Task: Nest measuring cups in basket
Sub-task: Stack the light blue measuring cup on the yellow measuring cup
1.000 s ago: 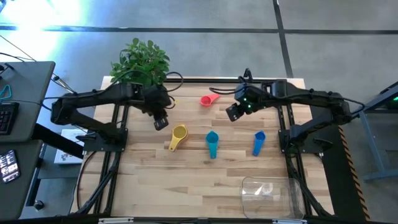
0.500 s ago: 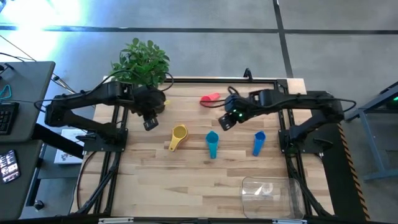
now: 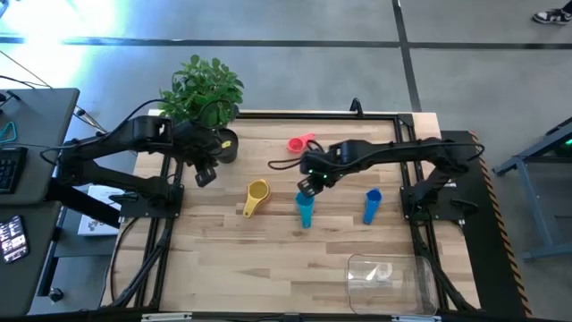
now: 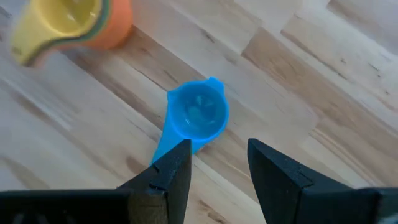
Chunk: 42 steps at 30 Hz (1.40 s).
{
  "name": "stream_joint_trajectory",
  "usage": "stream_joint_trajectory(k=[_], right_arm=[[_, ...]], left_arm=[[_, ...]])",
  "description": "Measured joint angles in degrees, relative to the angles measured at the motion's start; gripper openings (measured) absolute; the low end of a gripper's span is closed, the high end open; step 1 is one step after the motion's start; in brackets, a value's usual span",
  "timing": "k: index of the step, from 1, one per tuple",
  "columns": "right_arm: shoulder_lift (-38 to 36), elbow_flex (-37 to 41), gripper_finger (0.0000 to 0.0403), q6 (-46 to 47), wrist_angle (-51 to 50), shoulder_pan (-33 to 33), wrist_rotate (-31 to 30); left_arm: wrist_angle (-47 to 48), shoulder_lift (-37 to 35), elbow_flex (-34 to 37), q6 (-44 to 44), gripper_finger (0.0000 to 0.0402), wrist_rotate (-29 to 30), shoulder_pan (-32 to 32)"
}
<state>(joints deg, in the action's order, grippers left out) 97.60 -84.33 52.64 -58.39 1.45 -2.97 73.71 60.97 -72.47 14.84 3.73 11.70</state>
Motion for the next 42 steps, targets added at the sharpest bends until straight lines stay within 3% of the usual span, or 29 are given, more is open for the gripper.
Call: stream_joint_trajectory(k=[16,33,37,42], right_arm=[[11.94,0.0,0.0149,-1.22,1.56,0.04,-1.2],[19.09,-0.02,0.0148,-2.12,3.61,0.06,-0.72],[19.32,-0.02,0.0114,-1.64,3.67,0.05,0.08],[19.32,-0.02,0.002,-1.54,3.95,0.07,0.67]], left_arm=[[0.02,-2.93,0.0,0.08,0.0058,1.96,-0.02],[0.11,-2.93,0.02,0.0,0.0058,2.12,-0.02],[0.13,-2.9,0.02,-0.01,0.0058,2.11,-0.02],[0.15,-2.9,0.02,-0.03,0.0058,2.1,-0.02]])
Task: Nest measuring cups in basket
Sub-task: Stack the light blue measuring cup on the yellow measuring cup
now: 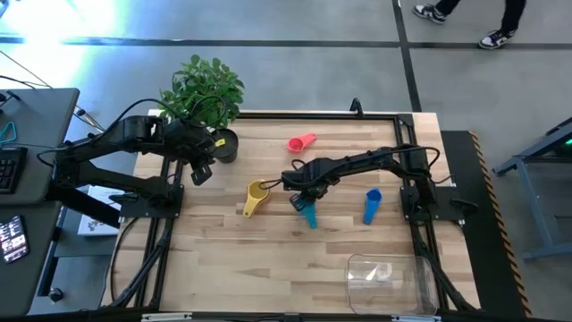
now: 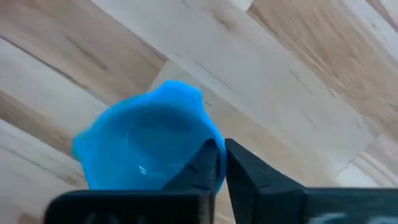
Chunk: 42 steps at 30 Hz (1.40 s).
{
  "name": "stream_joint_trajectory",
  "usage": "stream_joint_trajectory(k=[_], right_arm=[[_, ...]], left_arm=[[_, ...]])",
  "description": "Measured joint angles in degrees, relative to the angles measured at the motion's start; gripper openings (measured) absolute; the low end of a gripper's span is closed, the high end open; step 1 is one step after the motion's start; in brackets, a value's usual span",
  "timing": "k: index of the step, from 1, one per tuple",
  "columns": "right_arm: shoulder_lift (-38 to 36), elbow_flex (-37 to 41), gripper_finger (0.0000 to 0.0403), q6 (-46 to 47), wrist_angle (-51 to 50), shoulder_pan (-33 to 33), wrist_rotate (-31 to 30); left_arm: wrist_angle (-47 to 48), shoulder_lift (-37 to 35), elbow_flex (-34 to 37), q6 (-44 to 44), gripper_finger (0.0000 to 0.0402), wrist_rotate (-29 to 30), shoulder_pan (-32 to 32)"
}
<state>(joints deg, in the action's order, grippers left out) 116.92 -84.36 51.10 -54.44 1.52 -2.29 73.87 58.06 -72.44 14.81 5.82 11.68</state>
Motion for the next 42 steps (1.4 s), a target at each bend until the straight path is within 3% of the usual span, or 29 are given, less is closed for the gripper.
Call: stream_joint_trajectory(k=[11,23,27,35,42], right_arm=[[-0.04,-0.25,0.0007,0.87,0.65,-0.52,3.67],[-0.04,-8.29,0.0002,-0.16,1.94,-4.63,3.84],[-0.04,-9.83,0.0001,4.96,6.64,-5.54,3.02],[-0.07,-10.16,0.0001,21.43,23.14,-7.01,-4.99],[-0.09,-10.19,0.0,30.49,26.7,-7.08,-11.47]], left_arm=[[0.56,0.0,0.0,0.0,0.0058,2.24,0.0],[6.04,-0.25,0.04,3.1,0.0058,2.25,0.0],[6.02,-0.95,0.04,2.35,0.0058,2.27,-1.05],[6.0,-4.09,0.04,-0.88,0.0058,2.27,-3.25],[5.99,-6.13,0.04,-1.95,0.0058,2.28,-3.61]])
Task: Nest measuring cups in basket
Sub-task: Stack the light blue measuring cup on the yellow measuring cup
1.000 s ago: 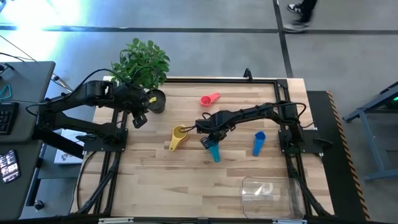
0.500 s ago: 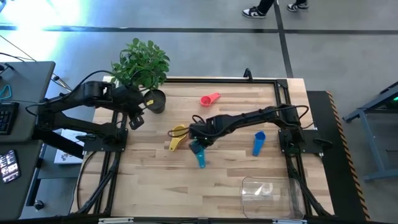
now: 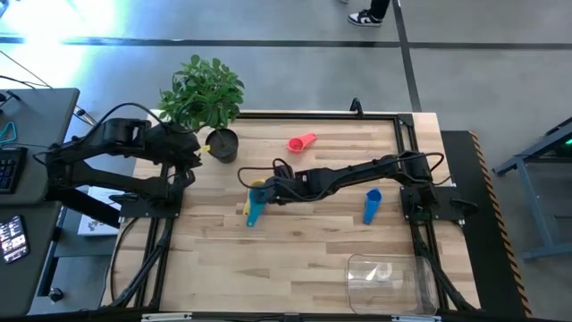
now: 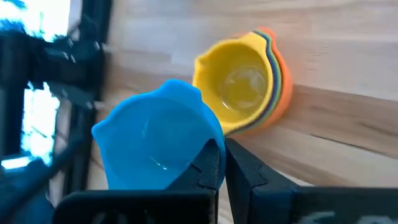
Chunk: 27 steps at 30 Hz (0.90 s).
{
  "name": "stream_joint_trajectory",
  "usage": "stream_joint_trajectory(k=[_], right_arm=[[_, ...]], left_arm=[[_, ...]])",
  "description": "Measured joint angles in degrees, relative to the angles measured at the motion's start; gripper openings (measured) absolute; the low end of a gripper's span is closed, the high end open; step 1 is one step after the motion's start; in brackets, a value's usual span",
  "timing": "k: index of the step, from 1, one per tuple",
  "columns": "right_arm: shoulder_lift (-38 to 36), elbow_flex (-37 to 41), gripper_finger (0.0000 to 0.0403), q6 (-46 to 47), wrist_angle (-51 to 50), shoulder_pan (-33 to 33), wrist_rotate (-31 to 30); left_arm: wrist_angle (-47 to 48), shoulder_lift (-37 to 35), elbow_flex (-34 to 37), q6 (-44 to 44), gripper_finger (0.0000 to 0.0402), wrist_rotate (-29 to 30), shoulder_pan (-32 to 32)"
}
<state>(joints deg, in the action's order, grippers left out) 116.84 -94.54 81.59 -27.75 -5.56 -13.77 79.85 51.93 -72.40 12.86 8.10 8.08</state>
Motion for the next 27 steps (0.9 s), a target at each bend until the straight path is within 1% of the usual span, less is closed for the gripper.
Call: stream_joint_trajectory(k=[4,7,10,11,15,18,21,24,27], right_arm=[[0.0,0.0,0.0,2.38,3.77,0.28,-2.44],[0.0,0.0,0.0,2.55,7.15,0.97,-3.13],[0.0,-0.01,0.0,2.34,10.83,1.53,-5.63],[0.0,-0.46,0.0,2.03,10.7,1.77,-6.03],[-0.04,-3.78,0.0,0.42,7.21,2.47,-7.18],[-0.02,-6.63,0.0,-0.66,1.71,2.96,-7.39],[0.13,-9.23,0.0,-1.04,-1.42,3.35,-7.51],[1.32,-10.98,0.0,-0.91,-4.58,3.61,-7.07],[2.86,-12.05,0.0,-0.24,-6.79,3.81,-4.9]], left_arm=[[0.0,-0.7,0.0,-1.41,0.0058,0.01,0.0],[0.02,-1.27,0.0,-2.95,0.0058,0.01,0.0],[0.02,-1.72,0.0,-4.41,0.0058,0.0,0.0],[0.02,-1.87,0.0,-4.89,0.0058,0.01,0.0],[0.04,-2.17,0.0,-6.02,0.0058,0.01,0.0],[0.03,-2.13,0.0,-6.11,0.0058,0.01,0.0],[0.02,-2.13,0.0,-7.12,0.0058,0.01,0.0],[0.04,-2.11,0.0,-7.58,0.0058,0.03,0.0],[0.03,-2.09,0.0,-7.58,0.0058,0.01,0.0]])
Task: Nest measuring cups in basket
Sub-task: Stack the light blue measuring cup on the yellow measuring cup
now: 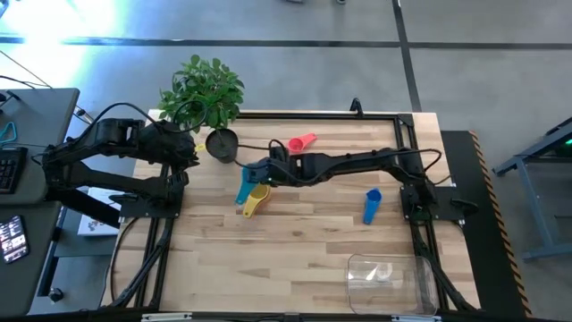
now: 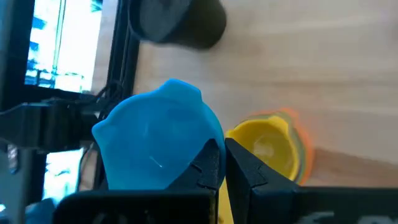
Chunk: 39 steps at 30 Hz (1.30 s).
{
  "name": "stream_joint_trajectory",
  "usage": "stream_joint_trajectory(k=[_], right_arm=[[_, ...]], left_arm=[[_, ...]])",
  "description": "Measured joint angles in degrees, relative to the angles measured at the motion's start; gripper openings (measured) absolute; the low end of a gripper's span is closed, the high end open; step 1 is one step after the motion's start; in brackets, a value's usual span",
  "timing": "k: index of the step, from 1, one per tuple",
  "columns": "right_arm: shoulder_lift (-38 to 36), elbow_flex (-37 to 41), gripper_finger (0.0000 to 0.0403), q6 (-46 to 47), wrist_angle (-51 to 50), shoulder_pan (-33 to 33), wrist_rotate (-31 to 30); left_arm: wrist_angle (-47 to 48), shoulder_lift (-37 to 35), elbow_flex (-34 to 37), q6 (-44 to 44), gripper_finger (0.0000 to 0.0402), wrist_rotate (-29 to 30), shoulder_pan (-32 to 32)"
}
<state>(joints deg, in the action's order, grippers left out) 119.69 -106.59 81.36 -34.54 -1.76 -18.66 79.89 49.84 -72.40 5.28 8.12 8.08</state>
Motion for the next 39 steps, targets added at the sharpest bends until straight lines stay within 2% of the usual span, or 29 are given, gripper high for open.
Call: stream_joint_trajectory(k=[12,23,34,39], right_arm=[[6.44,-0.3,0.0,3.31,0.06,0.28,8.25],[7.2,-0.3,0.0,3.62,-4.41,0.39,9.25],[7.2,-0.27,0.0001,3.66,-4.68,0.63,9.49],[7.2,-0.27,0.0024,3.53,-4.66,0.63,9.45]], left_arm=[[-0.01,-0.02,0.0,-0.03,0.0058,0.07,0.04],[-0.01,-0.01,0.0,0.0,0.0058,0.06,0.04],[-0.01,-0.02,0.0,0.03,0.0058,0.04,0.04],[-0.01,-0.01,0.0,0.04,0.0058,0.04,0.04]])
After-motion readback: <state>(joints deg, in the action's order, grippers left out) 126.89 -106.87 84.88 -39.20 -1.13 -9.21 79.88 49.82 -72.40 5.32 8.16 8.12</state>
